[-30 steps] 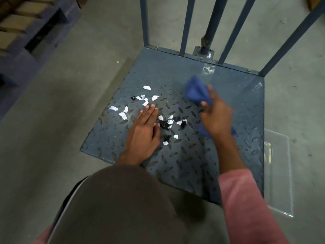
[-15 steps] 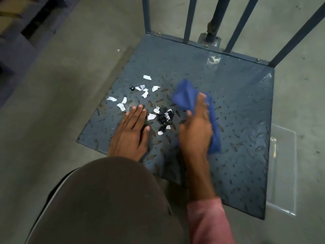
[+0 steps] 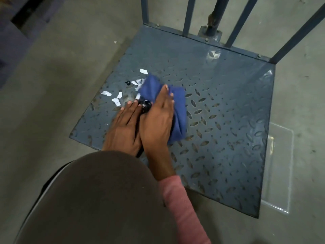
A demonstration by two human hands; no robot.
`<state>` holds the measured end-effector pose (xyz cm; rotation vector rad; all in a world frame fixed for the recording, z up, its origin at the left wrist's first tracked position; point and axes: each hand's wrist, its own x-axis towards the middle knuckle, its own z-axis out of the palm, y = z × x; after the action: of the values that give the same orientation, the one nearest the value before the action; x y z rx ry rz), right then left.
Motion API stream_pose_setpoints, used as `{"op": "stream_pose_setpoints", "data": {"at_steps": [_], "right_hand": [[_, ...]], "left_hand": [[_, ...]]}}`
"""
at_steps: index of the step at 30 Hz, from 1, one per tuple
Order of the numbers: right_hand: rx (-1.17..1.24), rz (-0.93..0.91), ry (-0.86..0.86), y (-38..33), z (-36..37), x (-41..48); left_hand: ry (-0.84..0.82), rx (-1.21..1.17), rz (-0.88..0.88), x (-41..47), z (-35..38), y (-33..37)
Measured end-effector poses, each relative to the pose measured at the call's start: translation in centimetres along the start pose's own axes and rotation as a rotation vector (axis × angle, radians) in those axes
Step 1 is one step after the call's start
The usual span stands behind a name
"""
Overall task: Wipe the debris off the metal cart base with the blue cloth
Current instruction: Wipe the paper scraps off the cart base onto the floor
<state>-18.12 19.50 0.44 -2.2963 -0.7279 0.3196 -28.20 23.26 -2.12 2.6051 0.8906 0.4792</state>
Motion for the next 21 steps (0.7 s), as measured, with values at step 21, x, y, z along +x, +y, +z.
{"op": "stream_pose_setpoints", "data": {"at_steps": [21], "right_hand": [[-0.118, -0.025, -0.003, 1.0, -0.4, -0.7]], "left_hand": [[0.144, 0.0, -0.101, -1.4, 0.2, -0.8]]}}
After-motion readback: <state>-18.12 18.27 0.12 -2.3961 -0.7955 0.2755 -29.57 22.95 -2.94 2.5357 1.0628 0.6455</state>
